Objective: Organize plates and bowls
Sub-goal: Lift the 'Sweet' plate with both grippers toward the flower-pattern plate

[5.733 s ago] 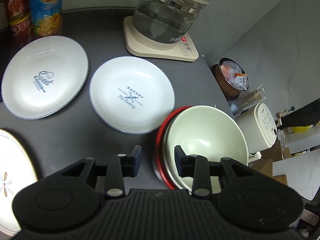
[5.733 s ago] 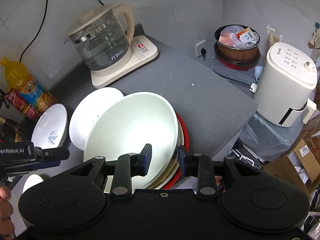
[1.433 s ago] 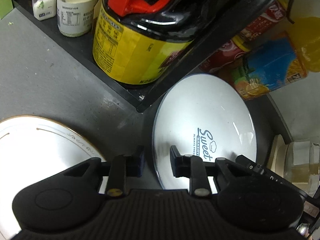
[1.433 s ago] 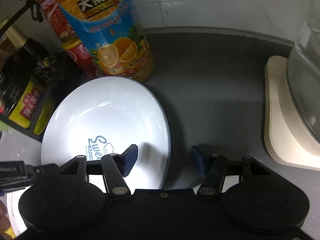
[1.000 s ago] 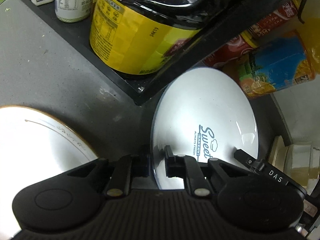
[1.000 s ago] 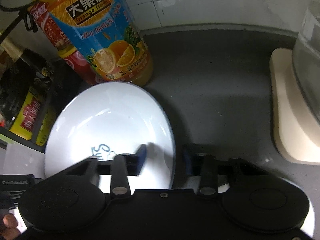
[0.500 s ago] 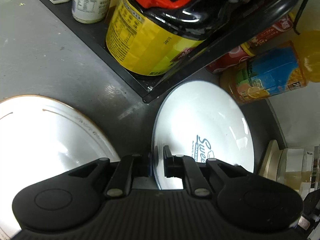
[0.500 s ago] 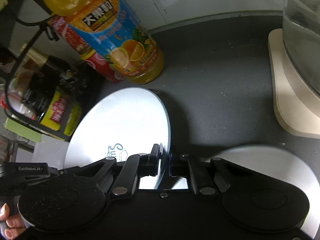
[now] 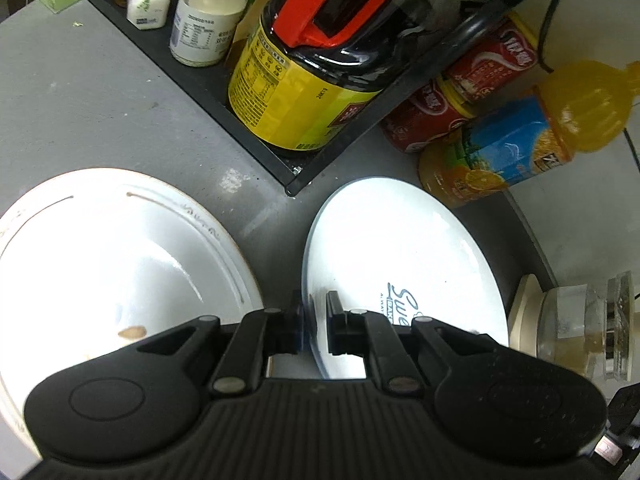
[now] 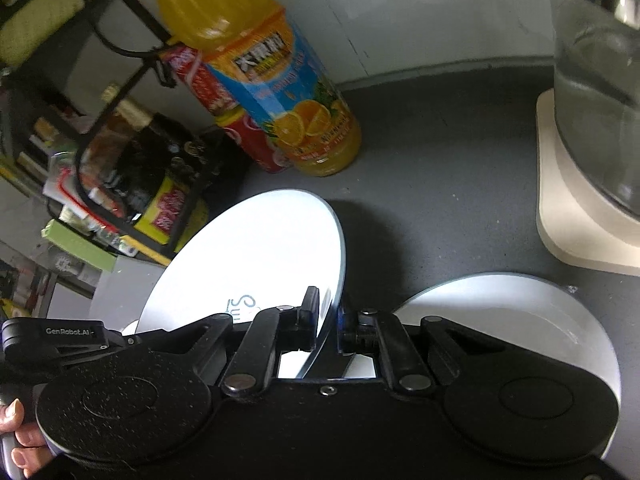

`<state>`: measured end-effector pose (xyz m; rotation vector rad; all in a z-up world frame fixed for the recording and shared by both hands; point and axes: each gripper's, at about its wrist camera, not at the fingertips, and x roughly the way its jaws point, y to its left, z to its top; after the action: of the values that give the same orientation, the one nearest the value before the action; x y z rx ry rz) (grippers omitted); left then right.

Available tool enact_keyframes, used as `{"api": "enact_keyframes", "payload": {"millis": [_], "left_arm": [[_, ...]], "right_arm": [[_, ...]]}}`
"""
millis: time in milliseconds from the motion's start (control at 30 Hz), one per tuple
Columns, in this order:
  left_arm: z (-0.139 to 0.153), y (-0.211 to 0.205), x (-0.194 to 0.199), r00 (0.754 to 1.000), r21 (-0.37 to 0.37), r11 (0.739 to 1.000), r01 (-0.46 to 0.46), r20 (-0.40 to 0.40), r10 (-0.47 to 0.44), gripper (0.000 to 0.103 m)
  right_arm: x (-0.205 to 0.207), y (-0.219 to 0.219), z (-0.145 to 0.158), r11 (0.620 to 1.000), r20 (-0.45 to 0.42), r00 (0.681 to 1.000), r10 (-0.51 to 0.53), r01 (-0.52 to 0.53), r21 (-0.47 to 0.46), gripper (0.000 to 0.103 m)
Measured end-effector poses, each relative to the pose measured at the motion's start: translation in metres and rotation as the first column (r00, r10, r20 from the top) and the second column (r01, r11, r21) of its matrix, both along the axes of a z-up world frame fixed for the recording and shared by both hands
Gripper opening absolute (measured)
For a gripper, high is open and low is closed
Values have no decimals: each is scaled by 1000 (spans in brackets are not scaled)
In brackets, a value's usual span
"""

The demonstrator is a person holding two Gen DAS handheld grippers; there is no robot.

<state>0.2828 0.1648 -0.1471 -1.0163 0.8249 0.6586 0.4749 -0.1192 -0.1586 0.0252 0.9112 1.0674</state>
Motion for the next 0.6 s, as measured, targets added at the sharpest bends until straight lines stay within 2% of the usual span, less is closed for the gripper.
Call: {"api": "enact_keyframes", "payload": {"millis": [233, 600], "left_arm": [[20, -19, -24, 998, 21, 999, -51, 30, 50, 8], [40, -40, -66, 994, 76, 991, -111, 3, 111, 9]], "right_arm": [[-16, -14, 16, 997, 38, 997, 66, -68, 43, 9], [-45, -16, 23, 985, 56, 987, 150, -154, 73, 10]]}}
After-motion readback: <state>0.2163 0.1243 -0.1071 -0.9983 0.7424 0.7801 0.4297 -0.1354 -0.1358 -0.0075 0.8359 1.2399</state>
